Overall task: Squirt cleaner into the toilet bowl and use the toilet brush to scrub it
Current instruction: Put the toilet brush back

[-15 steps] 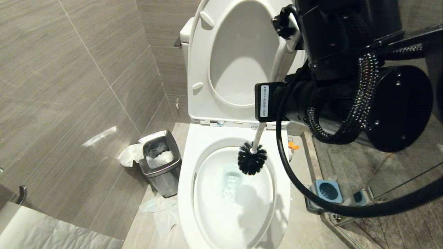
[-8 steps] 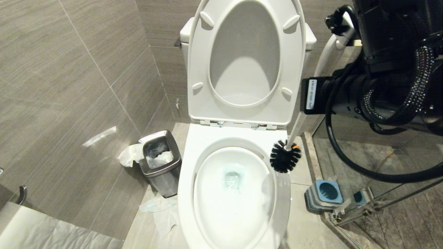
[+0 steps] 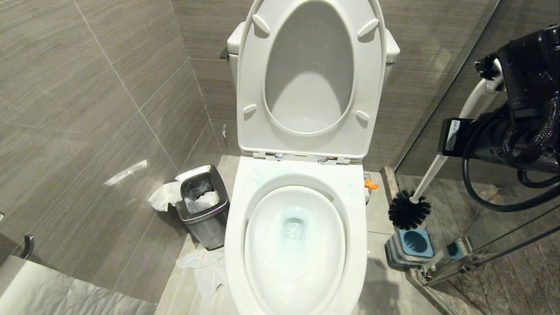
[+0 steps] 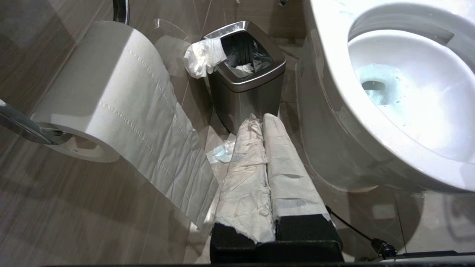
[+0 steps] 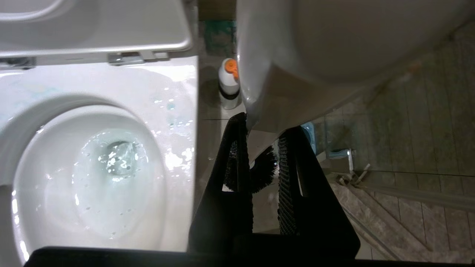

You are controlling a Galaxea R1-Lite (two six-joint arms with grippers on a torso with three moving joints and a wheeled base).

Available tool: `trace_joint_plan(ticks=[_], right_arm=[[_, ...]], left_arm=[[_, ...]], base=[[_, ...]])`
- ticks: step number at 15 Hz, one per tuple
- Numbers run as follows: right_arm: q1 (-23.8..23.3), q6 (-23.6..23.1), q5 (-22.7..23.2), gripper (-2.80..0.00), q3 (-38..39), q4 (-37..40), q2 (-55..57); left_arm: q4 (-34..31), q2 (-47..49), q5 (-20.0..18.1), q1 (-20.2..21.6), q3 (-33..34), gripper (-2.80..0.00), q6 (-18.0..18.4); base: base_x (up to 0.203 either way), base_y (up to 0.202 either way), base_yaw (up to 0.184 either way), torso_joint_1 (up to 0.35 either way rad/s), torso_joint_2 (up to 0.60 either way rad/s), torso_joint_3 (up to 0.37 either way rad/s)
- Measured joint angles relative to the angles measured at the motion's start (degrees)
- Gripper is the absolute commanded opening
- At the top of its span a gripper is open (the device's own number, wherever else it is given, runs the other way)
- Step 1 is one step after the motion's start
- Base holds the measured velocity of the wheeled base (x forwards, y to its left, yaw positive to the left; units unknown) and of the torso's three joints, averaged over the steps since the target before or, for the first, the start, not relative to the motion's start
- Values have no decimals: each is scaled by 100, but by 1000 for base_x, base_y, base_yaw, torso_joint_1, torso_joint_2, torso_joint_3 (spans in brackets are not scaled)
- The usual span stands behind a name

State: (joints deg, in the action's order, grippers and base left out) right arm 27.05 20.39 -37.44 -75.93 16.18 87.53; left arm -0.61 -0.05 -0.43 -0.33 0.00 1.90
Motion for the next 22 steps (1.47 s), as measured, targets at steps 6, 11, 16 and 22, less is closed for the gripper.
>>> trace_joint_plan(ticks=[6, 11, 16, 22], right_arm=[[-972, -172, 697, -280, 1162, -1080, -203], [-1831, -836, 1281, -280, 2422, -2917, -90], [-2532, -877, 1491, -280, 3229, -4515, 552], [-2772, -874, 1534, -280, 3534, -5776, 1558]], left_arm=[[1, 0, 0, -2, 0, -280, 2], [-2, 0, -1, -2, 0, -280, 2], [-2, 0, 2, 0, 0, -280, 0], [1, 0, -1, -2, 0, -280, 0]], base=[[0, 0, 0, 0, 0, 0], [0, 0, 0, 0, 0, 0], [0, 0, 0, 0, 0, 0], [0, 0, 0, 0, 0, 0]])
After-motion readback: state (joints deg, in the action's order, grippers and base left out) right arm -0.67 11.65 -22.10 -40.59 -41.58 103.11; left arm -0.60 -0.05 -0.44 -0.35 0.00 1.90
